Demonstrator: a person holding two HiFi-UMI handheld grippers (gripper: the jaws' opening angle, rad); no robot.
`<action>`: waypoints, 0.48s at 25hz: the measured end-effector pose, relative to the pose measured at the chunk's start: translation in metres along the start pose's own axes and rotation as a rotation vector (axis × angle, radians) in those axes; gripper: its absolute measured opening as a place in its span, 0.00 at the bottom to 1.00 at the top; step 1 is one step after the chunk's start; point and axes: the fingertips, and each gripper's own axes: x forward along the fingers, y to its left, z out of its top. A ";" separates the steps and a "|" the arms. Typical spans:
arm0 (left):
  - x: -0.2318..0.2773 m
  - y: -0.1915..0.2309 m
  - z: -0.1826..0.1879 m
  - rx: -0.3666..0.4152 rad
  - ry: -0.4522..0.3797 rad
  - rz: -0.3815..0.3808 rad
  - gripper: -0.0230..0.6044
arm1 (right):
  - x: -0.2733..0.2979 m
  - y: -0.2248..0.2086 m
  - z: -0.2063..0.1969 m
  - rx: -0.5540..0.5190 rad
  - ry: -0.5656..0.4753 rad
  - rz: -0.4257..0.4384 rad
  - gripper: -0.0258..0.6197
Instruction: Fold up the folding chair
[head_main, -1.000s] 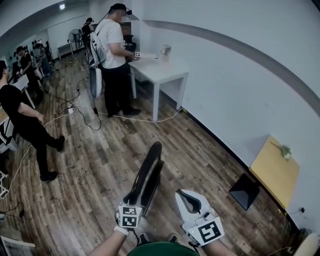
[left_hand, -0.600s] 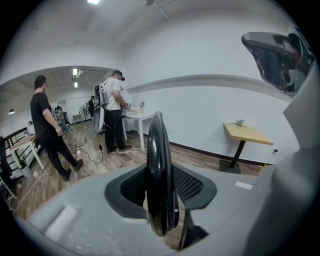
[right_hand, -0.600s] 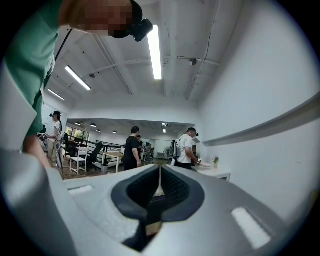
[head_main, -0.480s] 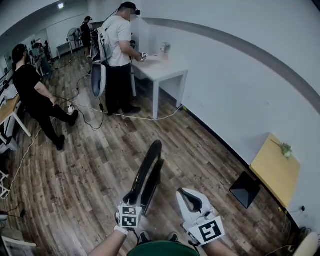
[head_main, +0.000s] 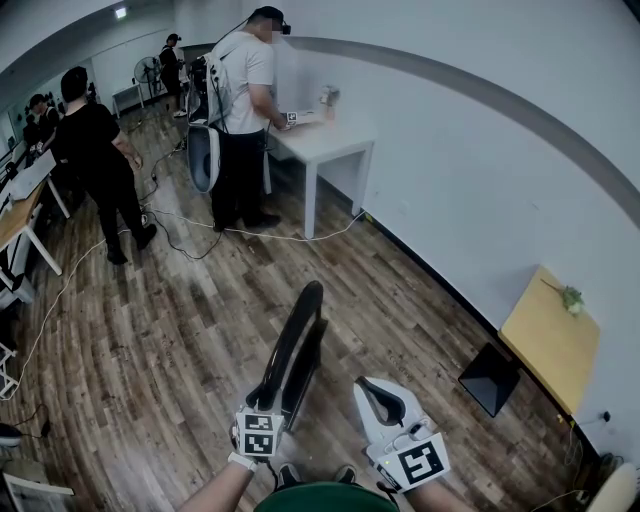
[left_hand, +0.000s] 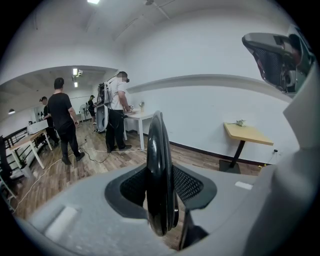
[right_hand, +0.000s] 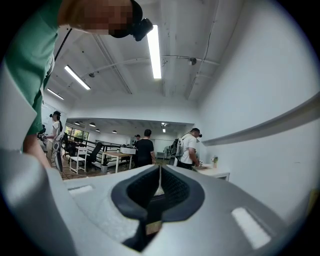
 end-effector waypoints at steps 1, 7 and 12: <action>0.000 0.000 -0.001 0.000 0.001 0.000 0.28 | 0.000 0.000 -0.001 -0.001 0.001 0.000 0.06; 0.001 0.001 -0.006 -0.003 0.002 0.001 0.28 | -0.002 0.003 -0.004 0.004 0.000 0.004 0.06; 0.004 0.000 -0.005 -0.006 0.008 0.000 0.28 | -0.002 -0.001 -0.004 0.005 0.005 0.006 0.06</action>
